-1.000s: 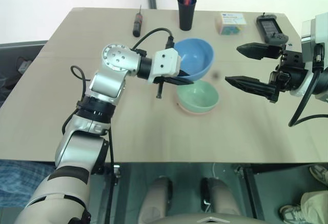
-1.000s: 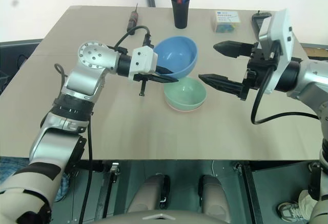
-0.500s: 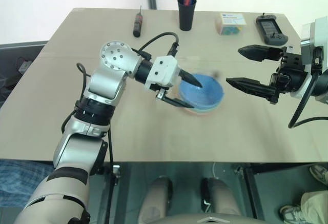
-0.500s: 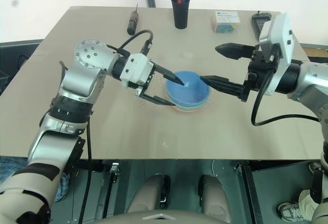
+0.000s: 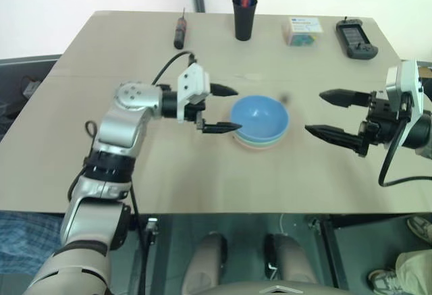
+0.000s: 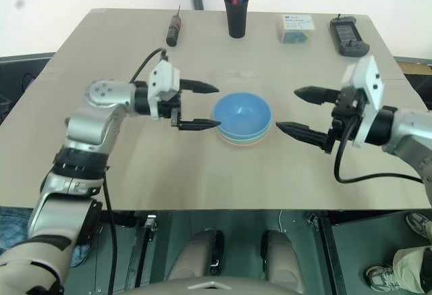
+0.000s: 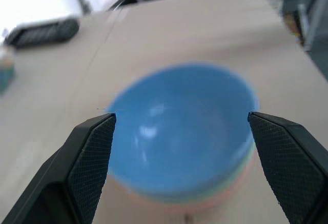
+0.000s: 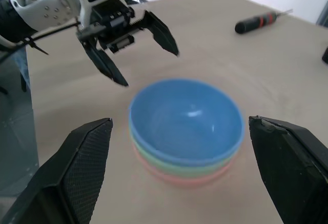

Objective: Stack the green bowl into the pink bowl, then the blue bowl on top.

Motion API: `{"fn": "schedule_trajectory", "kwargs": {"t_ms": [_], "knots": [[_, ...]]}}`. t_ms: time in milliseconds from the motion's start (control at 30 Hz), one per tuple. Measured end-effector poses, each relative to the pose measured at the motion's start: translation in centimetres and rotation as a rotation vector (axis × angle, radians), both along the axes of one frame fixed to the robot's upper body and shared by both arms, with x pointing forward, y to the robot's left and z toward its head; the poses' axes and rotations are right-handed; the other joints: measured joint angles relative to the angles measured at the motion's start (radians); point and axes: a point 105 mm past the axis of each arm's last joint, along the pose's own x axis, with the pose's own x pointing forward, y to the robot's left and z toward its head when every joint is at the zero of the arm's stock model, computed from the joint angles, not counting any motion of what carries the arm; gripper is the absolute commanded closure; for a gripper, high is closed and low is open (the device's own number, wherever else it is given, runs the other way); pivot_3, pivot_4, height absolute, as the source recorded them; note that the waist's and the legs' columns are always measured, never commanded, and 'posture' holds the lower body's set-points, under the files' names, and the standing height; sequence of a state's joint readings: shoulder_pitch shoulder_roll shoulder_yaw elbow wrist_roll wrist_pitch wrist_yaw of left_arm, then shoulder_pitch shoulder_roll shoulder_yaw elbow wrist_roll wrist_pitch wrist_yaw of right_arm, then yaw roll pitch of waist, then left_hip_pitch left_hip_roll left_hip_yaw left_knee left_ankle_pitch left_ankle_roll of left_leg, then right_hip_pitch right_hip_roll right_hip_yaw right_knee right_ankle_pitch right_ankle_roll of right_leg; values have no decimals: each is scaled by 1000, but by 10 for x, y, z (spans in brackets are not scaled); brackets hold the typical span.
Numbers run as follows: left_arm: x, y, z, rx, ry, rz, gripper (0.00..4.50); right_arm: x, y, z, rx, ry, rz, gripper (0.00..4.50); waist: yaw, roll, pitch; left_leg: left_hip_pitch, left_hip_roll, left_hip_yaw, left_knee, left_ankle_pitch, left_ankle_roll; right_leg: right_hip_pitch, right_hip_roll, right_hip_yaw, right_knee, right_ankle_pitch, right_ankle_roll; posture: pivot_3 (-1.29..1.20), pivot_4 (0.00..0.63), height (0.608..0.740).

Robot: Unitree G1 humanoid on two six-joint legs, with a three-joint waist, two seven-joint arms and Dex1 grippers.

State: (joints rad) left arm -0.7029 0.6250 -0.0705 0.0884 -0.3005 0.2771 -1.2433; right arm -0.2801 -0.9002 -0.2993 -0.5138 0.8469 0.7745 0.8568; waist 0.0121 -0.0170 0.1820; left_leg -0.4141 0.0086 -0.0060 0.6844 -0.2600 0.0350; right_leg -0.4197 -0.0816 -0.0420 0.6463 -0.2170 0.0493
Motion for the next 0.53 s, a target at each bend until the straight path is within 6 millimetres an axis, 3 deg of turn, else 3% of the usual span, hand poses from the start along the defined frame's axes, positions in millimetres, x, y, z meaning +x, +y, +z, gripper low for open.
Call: {"fn": "schedule_trajectory", "kwargs": {"t_ms": [133,333,533], "knots": [[-9,35,-9,-94,19,167,141,-2,-26,-20,-16,13,-55,0,1,0,0,1,0,1,1,0,0,2,-1,1,-1,1,1,0,150,740],[-21,64,-17,-247,20,324,141,1,-54,-36,-47,-6,-82,0,1,0,0,4,1,1,2,0,0,5,-1,1,-1,1,2,0,150,740],[-29,73,-25,-242,20,375,141,1,-70,-47,-77,-12,-68,0,2,0,0,10,1,4,1,0,0,9,0,3,-1,1,2,0,150,740]]}}
